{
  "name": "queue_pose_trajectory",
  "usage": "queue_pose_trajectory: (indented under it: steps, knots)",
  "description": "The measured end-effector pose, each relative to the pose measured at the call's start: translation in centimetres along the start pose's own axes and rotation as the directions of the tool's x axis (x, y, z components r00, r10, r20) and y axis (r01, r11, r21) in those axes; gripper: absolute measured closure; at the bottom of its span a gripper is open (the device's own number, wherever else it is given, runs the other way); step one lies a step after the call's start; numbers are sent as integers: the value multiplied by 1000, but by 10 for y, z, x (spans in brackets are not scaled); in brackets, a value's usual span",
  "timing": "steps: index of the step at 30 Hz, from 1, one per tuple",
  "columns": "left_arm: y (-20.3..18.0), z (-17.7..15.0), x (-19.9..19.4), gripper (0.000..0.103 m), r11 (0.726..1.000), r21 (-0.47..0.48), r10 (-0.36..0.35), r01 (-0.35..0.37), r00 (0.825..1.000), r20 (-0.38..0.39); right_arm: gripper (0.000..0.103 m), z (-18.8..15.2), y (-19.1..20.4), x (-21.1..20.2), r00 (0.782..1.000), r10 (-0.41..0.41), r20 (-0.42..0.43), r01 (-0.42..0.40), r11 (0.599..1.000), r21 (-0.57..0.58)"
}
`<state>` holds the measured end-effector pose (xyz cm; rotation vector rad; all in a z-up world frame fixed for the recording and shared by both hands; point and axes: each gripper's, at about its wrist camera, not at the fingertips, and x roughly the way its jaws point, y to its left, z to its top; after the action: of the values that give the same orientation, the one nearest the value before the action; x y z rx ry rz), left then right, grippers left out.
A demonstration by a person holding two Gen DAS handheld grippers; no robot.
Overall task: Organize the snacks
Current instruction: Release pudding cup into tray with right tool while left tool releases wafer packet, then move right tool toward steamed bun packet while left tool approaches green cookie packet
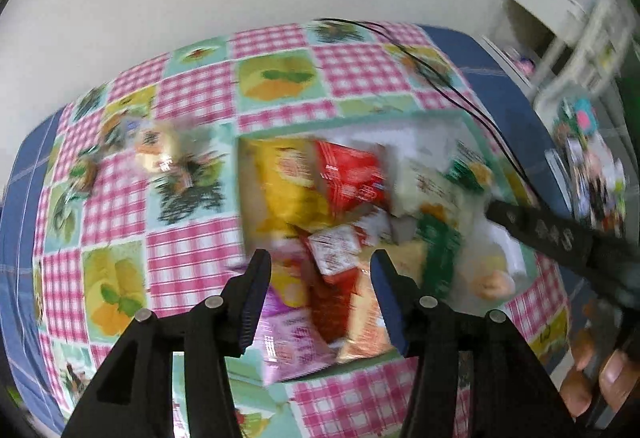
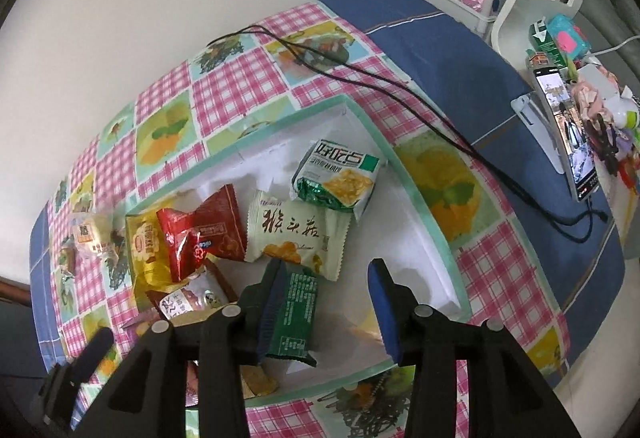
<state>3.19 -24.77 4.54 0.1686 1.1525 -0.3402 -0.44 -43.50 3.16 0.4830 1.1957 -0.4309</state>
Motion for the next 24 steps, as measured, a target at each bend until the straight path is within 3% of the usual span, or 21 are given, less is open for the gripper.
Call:
queue_pose_trajectory:
  steps: [6,13,15,17,22,24]
  knots:
    - [61,9,3,49,981,-165,102,-101,995,2,57,-4,15,3,1000,2,-9,-2,999,-44]
    - [92,9,6,49,965,-243,101,-102,995,-16,57,-10,39,1,1000,19,-3,-19,995,-95]
    - [94,9,8,43,964,-245,102,-103,995,-18,54,-11,43,0,1000,21,1,-21,994,-106]
    - [94,9,10,16,964,-245,101,-103,995,-22,32,-11,47,1,1000,22,4,-21,993,-119]
    - [89,7,17,12,971,-215,102,-107,994,-32,1,-11,49,7,1000,2,1,-1,990,-142]
    - [88,7,18,8,971,-212,108,-111,994,-26,0,-11,49,8,1000,1,3,0,990,-143]
